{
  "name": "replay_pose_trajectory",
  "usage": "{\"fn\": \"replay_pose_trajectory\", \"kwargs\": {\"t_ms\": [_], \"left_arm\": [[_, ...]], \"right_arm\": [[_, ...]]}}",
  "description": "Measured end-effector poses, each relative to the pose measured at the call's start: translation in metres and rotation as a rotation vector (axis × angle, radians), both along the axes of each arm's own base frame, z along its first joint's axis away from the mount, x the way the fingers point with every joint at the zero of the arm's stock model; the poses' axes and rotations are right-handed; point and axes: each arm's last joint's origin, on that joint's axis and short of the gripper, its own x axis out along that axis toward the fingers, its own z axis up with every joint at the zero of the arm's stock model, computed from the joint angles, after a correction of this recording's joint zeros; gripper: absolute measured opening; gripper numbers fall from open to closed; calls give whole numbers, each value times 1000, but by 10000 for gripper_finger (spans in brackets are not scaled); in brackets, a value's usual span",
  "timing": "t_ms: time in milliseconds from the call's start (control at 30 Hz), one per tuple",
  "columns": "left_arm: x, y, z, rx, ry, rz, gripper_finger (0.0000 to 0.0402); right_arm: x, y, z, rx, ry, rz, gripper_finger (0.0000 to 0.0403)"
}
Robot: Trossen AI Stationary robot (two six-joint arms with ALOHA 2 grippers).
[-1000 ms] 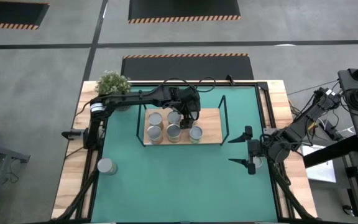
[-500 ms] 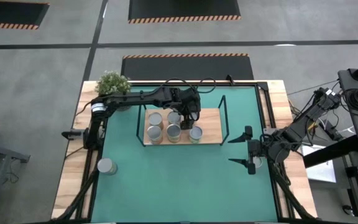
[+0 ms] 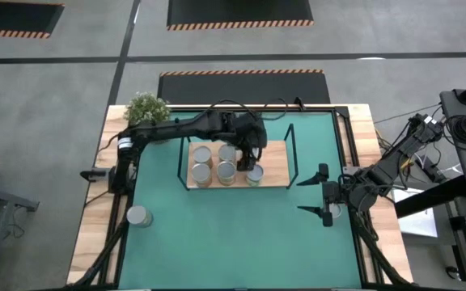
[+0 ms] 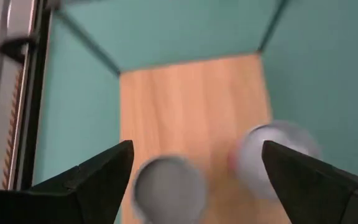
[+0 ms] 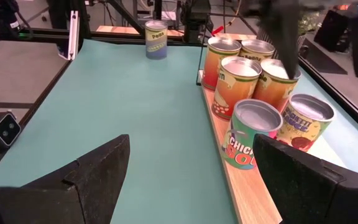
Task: Pick and place cans onto a shelf
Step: Put the canned spaghetti sauce on the shelf
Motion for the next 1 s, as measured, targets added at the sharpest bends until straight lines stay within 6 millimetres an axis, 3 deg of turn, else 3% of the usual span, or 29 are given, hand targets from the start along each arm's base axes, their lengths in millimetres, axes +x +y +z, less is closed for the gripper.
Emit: {"fn": "replay_pose_trajectory", "kwargs": {"t_ms": [200, 367, 500, 633, 833, 1000], "left_arm": [[1, -43, 6, 198, 29, -60, 304], [-14, -80, 10, 253, 7, -122, 246], [-41, -103, 13, 276, -103, -142, 190], [-77, -116, 16, 311, -280, -35, 137], [-117, -138, 6, 231, -589, -26, 79], [-140, -145, 1, 254, -776, 10, 48]], "right_arm": [[0, 0, -1, 10, 3, -4, 327], [3, 3, -4, -6, 18, -4, 327], [8, 6, -8, -18, 36, -7, 327], [16, 11, -9, -28, 11, -5, 327], [35, 14, 9, -44, -13, -47, 327], [59, 10, 27, -101, 10, -90, 311]]}}
